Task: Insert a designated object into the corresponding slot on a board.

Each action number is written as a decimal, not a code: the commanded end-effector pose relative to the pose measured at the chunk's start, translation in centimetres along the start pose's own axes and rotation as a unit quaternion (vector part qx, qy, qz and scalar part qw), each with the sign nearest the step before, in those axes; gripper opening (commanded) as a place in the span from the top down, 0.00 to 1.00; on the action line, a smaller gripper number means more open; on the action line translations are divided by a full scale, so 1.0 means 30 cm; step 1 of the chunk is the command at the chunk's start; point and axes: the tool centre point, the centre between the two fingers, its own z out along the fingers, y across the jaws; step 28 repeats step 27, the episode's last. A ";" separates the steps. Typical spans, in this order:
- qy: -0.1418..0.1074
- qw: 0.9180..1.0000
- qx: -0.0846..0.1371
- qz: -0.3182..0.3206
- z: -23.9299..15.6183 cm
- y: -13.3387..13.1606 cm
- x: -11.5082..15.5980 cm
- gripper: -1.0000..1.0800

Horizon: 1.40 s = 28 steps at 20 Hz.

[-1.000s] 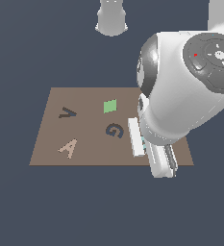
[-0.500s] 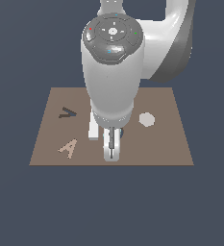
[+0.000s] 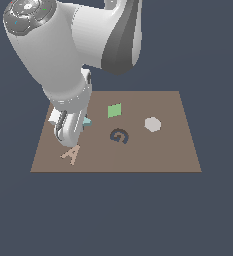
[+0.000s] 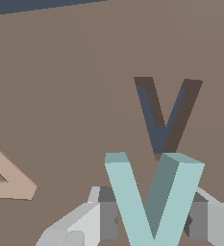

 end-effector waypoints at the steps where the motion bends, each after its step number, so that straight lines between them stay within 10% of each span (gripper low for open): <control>1: 0.000 1.000 0.000 0.010 -0.002 0.027 0.068 1.00; 17: 0.000 1.000 0.000 0.025 0.030 0.061 0.164 1.00; 18: 0.000 1.000 0.000 0.025 0.030 0.061 0.164 0.04; 28: 0.000 1.000 0.000 0.025 0.030 0.061 0.164 0.04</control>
